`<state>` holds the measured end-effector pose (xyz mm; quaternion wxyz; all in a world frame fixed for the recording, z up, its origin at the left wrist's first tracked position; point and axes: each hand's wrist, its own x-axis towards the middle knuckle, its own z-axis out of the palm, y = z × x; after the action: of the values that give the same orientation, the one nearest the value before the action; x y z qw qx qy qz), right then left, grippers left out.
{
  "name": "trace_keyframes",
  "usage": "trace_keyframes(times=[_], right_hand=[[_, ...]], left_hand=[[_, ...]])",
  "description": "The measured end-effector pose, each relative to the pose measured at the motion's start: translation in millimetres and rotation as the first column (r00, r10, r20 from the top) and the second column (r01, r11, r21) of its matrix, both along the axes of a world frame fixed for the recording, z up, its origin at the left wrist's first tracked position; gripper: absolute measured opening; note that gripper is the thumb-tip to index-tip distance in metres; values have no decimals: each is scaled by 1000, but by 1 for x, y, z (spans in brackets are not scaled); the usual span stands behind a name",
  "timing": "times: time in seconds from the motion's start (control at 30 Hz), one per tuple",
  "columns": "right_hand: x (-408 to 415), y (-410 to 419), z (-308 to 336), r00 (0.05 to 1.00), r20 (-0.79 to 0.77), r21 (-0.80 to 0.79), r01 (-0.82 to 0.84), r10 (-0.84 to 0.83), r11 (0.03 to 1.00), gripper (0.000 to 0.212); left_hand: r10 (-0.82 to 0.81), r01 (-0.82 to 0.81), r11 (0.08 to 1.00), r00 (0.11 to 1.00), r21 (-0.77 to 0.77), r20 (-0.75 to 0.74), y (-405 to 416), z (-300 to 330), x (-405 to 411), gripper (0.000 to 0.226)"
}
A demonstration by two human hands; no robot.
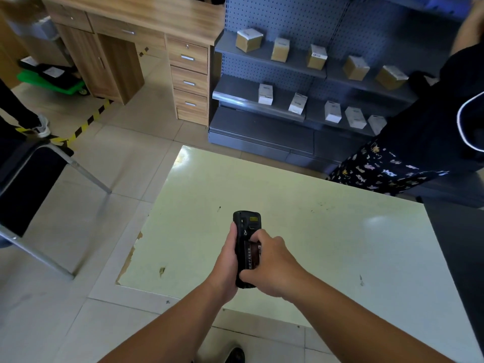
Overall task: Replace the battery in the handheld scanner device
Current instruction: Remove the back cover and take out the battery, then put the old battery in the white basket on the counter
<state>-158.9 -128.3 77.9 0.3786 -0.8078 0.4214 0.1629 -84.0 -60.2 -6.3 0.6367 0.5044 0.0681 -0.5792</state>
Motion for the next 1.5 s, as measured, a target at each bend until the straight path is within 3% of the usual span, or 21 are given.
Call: trace_keyframes(times=[0.13, 0.27, 0.33, 0.5, 0.7, 0.93, 1.03, 1.13, 1.27, 1.4, 1.5], right_hand=[[-9, -6, -4, 998, 55, -95, -4, 9, 995, 56], [-33, -31, -6, 999, 30, -198, -8, 14, 980, 51], [-46, -43, -10, 1000, -2, -242, -15, 15, 970, 51], [-74, -61, -23, 998, -54, -260, 3, -18, 966, 53], [-102, -68, -35, 998, -46, -250, 20, -33, 968, 53], [-128, -73, -35, 998, -52, -250, 28, -42, 968, 52], [-134, -76, -32, 997, -56, -250, 38, -54, 967, 51], [-139, -77, -28, 996, -58, -266, 53, -70, 963, 51], [-145, -82, -17, 992, -41, -281, 105, -121, 954, 51], [-165, -93, -3, 980, -26, -300, 179, -195, 937, 54], [-194, -106, 6, 969, -15, -329, 228, -247, 916, 57]], left_hand=[[-3, -6, 998, 992, 68, 130, -4, -7, 5, 58], [-14, -93, 955, 934, 281, 357, -2, -44, 8, 38], [-90, -106, 923, 876, 371, 474, -1, -65, 9, 44], [-292, -14, 876, 781, 483, 552, -8, -103, -1, 82], [-472, -156, 768, 516, 621, 714, -26, -112, -19, 91], [-662, -269, 639, 284, 720, 693, -29, -123, -4, 95], [-723, -252, 599, 238, 760, 649, -29, -121, 1, 96], [-679, -254, 645, 243, 721, 693, -24, -116, -4, 96], [-568, -223, 795, 53, 564, 822, -13, -96, -29, 69], [-479, -31, 878, -50, 478, 876, -18, -75, -69, 59], [-429, 158, 882, -116, 444, 896, -36, -70, -96, 50]])
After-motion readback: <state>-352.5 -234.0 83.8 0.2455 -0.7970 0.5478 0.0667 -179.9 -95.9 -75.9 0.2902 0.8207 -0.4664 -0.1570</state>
